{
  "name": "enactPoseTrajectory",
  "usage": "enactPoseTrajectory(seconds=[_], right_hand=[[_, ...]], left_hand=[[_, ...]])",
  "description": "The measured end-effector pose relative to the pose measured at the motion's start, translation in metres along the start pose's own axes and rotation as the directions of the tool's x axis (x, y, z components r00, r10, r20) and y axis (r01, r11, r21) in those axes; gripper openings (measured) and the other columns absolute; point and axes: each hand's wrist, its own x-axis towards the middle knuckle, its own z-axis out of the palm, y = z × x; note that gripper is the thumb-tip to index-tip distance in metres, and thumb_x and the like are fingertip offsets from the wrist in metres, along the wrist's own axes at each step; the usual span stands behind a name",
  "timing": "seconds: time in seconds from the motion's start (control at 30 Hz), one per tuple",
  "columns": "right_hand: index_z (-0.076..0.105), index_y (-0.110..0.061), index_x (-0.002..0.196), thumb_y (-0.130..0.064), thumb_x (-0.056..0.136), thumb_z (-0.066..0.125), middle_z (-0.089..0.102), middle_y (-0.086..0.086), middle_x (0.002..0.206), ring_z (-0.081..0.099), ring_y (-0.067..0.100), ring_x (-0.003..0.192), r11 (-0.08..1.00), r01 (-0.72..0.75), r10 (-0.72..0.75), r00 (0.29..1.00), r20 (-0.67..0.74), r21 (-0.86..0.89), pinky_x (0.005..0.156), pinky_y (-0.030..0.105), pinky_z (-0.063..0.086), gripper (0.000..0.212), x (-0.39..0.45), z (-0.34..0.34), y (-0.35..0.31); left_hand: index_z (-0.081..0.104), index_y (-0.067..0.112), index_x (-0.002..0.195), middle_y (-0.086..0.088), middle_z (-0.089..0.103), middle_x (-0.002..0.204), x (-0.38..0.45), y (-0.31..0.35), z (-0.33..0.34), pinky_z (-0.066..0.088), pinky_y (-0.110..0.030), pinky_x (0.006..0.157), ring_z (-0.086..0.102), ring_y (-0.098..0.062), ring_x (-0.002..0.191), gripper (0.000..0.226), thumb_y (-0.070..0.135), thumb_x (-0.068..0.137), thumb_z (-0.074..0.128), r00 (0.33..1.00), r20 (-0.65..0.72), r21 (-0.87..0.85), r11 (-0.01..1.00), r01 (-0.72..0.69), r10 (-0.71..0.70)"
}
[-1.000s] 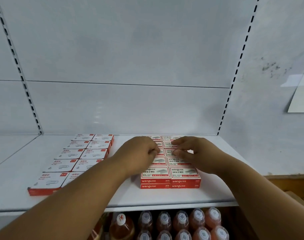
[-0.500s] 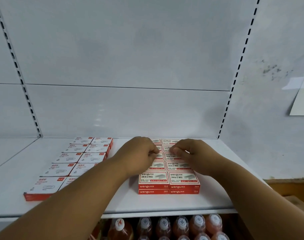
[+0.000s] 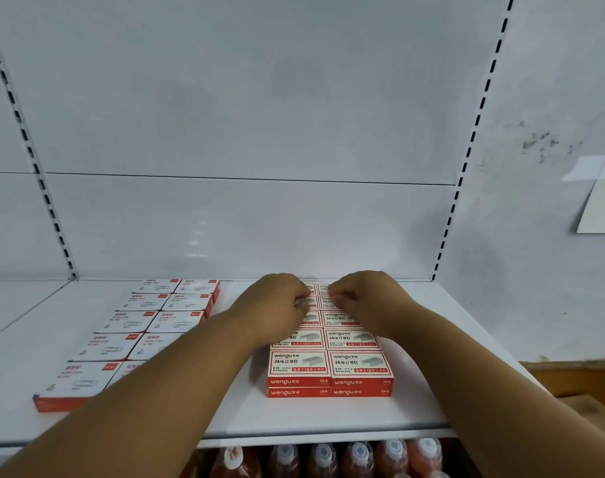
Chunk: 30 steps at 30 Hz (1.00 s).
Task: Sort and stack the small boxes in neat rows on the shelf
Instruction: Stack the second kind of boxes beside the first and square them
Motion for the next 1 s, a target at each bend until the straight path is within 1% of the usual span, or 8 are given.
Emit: enactPoseTrajectory(seconds=[0.17,0.3,0.53,0.63,0.7,0.83,0.93,1.0], right_hand=[[0.072,-0.013,0.096,-0.026,0.092,0.057,0.073,0.002,0.099,0.064,0.018,0.094,1.0,-0.001,0.002,1.0,-0.008,0.019,0.086,0.039,0.053,0.021,0.0,0.001,-0.002],[0.074,-0.017,0.088,-0.024,0.09,0.059,0.073,-0.003,0.092,0.064,0.012,0.088,0.998,0.007,-0.007,1.0,-0.001,0.062,0.082,0.034,0.053,0.017,0.002,0.0,0.001],[0.074,-0.017,0.096,-0.025,0.093,0.056,0.073,-0.002,0.106,0.064,0.016,0.101,0.999,-0.011,0.009,0.998,0.057,0.033,0.09,0.038,0.052,0.02,0.002,-0.005,-0.003],[0.07,-0.017,0.114,-0.029,0.099,0.051,0.066,-0.003,0.126,0.059,0.017,0.116,0.999,-0.013,0.011,0.999,0.045,0.05,0.101,0.036,0.047,0.027,-0.01,-0.009,-0.007],[0.067,-0.025,0.123,-0.032,0.099,0.052,0.057,-0.013,0.137,0.051,0.008,0.124,0.997,0.023,-0.022,1.0,-0.017,0.076,0.105,0.026,0.039,0.029,-0.028,-0.014,-0.009],[0.071,-0.035,0.109,-0.042,0.083,0.072,0.06,-0.026,0.123,0.052,-0.01,0.112,0.976,0.104,-0.099,0.994,-0.04,0.19,0.098,0.015,0.04,0.027,-0.079,-0.023,-0.01],[0.074,-0.035,0.107,-0.042,0.073,0.081,0.062,-0.025,0.121,0.054,-0.009,0.113,0.976,0.127,-0.127,0.992,-0.013,0.177,0.1,0.014,0.038,0.036,-0.098,-0.017,-0.008],[0.074,-0.033,0.108,-0.038,0.072,0.084,0.064,-0.024,0.119,0.055,-0.01,0.112,0.977,0.134,-0.132,0.991,-0.02,0.165,0.097,0.005,0.035,0.038,-0.1,-0.011,-0.006]], left_hand=[[0.07,0.015,0.11,0.0,0.064,0.119,-0.001,0.0,0.001,0.049,-0.039,0.093,0.058,-0.019,0.108,0.027,0.029,0.097,0.051,1.0,-0.01,-0.046,0.999,-0.004,0.003],[0.069,0.02,0.12,0.002,0.063,0.125,0.001,0.0,0.0,0.046,-0.036,0.098,0.056,-0.02,0.115,0.03,0.029,0.097,0.052,1.0,0.014,-0.022,1.0,-0.021,0.021],[0.069,0.02,0.122,0.002,0.061,0.128,-0.001,0.001,-0.004,0.045,-0.036,0.1,0.055,-0.02,0.119,0.031,0.026,0.098,0.048,0.999,0.034,0.028,0.999,-0.039,0.039],[0.061,0.023,0.132,0.003,0.057,0.135,-0.01,0.01,-0.013,0.044,-0.035,0.102,0.053,-0.019,0.122,0.038,0.015,0.098,0.046,0.999,-0.03,-0.011,0.999,-0.039,0.038],[0.062,0.024,0.13,0.005,0.057,0.134,-0.026,0.015,-0.02,0.043,-0.032,0.102,0.051,-0.016,0.123,0.038,0.012,0.099,0.044,0.994,-0.099,-0.054,0.997,-0.058,0.052],[0.061,0.03,0.129,0.015,0.055,0.135,-0.078,0.023,-0.027,0.031,-0.017,0.098,0.045,-0.004,0.125,0.032,0.034,0.1,0.051,0.982,-0.085,-0.113,0.977,-0.18,0.171],[0.048,0.033,0.143,0.019,0.041,0.149,-0.1,0.023,-0.014,0.017,-0.011,0.102,0.032,-0.001,0.136,0.051,0.048,0.095,0.055,0.978,-0.023,-0.072,0.976,-0.206,0.205],[0.042,0.035,0.146,0.02,0.034,0.154,-0.101,0.022,-0.005,0.012,-0.01,0.103,0.027,-0.001,0.14,0.055,0.049,0.094,0.055,0.979,-0.025,-0.027,0.979,-0.203,0.202]])
